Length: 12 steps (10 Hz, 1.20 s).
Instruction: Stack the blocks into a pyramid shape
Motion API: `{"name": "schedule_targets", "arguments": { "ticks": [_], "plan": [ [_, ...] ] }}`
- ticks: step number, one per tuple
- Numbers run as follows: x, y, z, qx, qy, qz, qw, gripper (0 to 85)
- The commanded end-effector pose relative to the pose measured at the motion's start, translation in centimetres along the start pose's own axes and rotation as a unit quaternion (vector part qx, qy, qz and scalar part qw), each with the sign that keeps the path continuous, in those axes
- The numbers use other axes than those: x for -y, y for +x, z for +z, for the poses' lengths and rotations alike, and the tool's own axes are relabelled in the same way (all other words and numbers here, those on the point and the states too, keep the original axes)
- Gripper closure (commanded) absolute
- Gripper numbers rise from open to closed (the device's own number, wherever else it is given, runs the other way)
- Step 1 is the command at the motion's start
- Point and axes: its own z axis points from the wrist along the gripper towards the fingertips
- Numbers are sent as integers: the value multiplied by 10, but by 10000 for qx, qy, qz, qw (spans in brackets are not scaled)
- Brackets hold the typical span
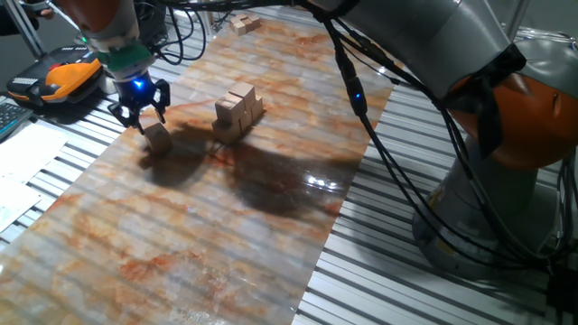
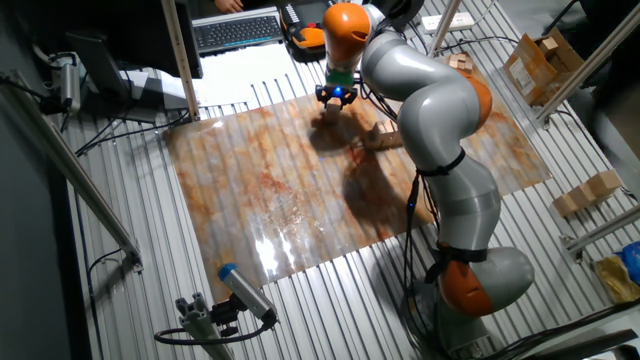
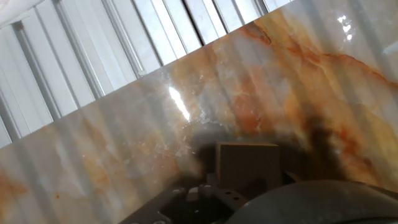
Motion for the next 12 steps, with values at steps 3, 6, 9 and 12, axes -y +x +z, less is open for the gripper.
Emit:
{"name": "schedule_targets", "arguments": {
  "ticks": [3,6,9,12],
  "plan": [
    [0,-1,2,3,14,39,10000,170],
    [0,-2,7,21,6,31,10000,170],
    [-1,-4,13,19,-2,16,10000,170],
    [-1,-5,17,25,-2,31,10000,170]
  ]
}}
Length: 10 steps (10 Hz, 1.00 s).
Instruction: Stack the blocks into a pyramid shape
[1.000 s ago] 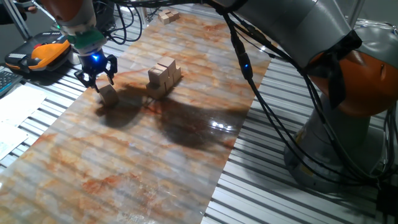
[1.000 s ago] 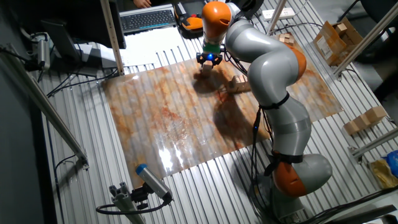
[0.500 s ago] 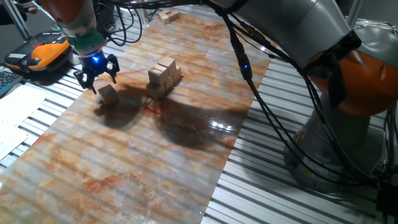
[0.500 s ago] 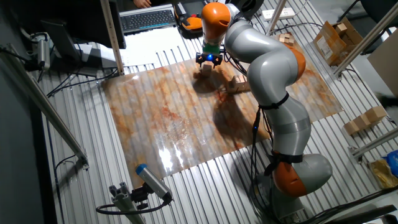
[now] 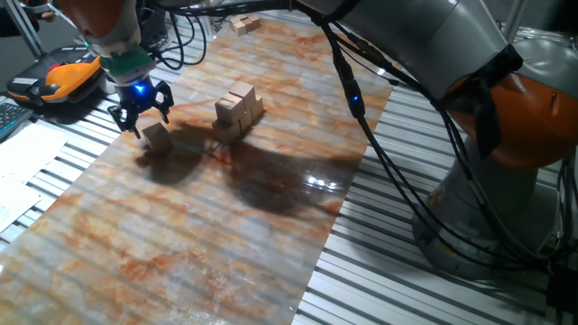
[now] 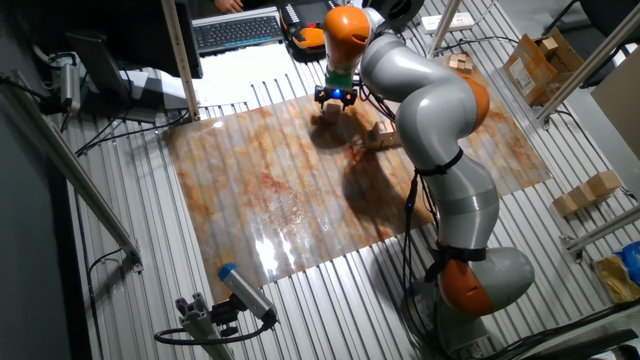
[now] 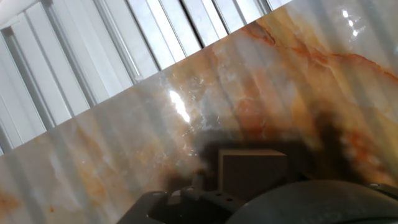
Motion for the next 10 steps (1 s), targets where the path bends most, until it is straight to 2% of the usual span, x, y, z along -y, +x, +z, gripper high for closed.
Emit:
{"name": "schedule_targets", "arguments": {
  "ticks": [1,3,4,9,10],
  "plan": [
    [0,0,1,-2,-3,5,10000,170],
    [0,-1,4,4,12,5,10000,170],
    [1,-2,7,-2,-3,-2,10000,340],
    [-1,0,14,3,14,36,10000,340],
    [-1,0,13,-35,-48,20,10000,340]
  ]
}}
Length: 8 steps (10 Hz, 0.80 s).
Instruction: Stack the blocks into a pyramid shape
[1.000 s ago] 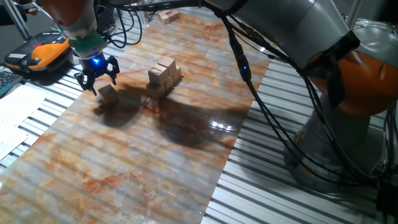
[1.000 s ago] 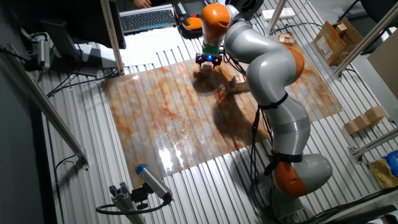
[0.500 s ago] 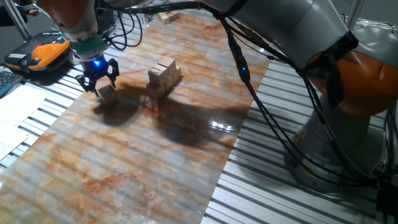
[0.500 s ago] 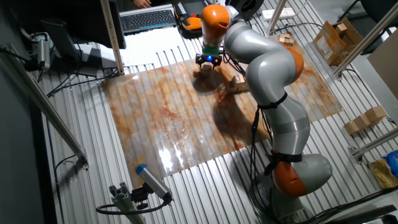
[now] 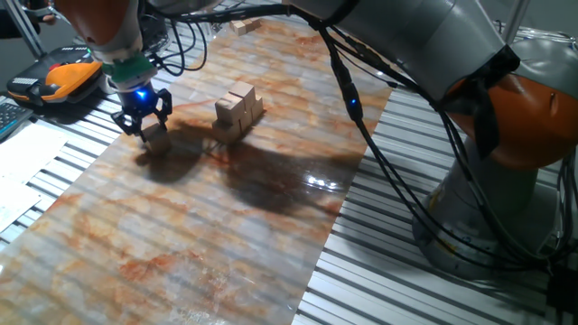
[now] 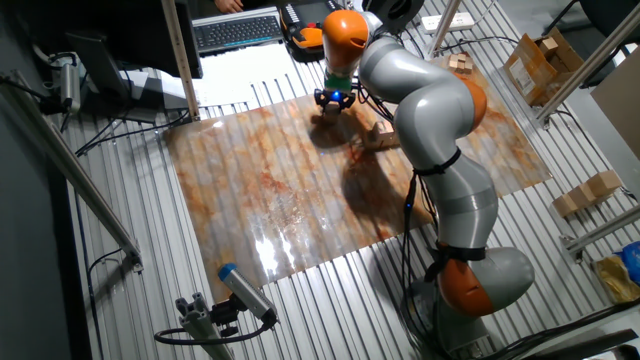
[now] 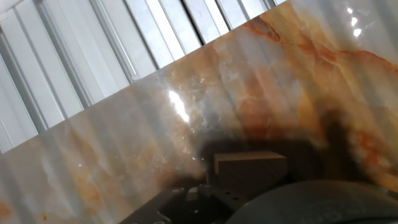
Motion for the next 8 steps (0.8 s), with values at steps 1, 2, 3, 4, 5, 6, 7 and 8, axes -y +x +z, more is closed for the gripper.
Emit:
{"name": "schedule_targets", "arguments": {
  "ticks": [1,2,3,4,5,6,7,8],
  "plan": [
    [0,-2,-2,-110,-22,11,9999,340],
    [2,-3,-6,-198,-124,-87,9997,510],
    [4,-4,-10,-254,-231,-169,9993,680],
    [5,-4,-15,-273,-232,-268,9990,680],
    [6,-4,-19,-258,-195,-315,9990,850],
    [7,-2,-24,-208,-143,-355,9990,850],
    [8,-1,-30,-180,-91,-410,9990,850],
    [9,1,-38,-159,-39,-465,9988,850]
  ]
}}
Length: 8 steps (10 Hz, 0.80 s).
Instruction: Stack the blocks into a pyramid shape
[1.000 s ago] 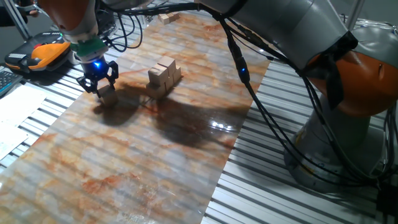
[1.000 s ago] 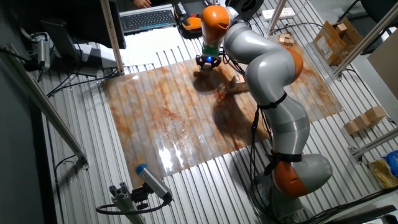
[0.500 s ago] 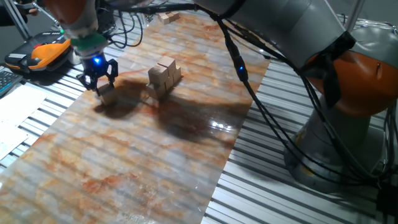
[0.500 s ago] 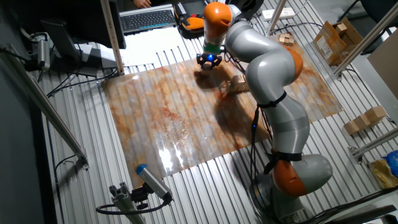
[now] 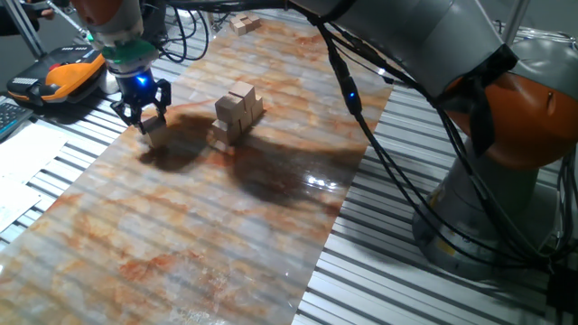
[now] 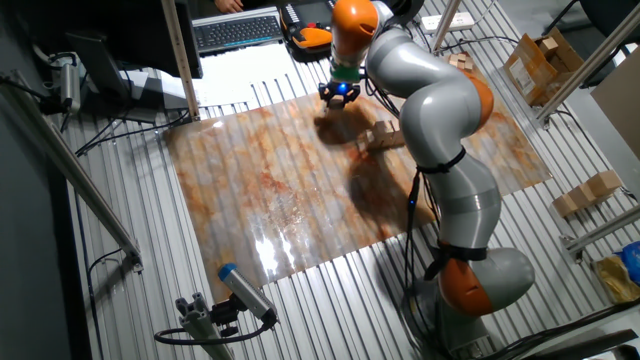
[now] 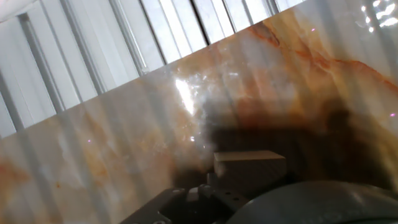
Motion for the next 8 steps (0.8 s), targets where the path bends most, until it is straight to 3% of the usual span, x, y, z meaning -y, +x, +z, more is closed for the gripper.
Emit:
{"name": "schedule_targets", "arguments": {
  "ticks": [1,3,8],
  "plan": [
    [1,2,-4,-7,-10,-39,10000,850],
    [2,6,-12,6,28,-108,9999,850],
    [9,22,-31,82,-46,-400,9992,850]
  ]
}}
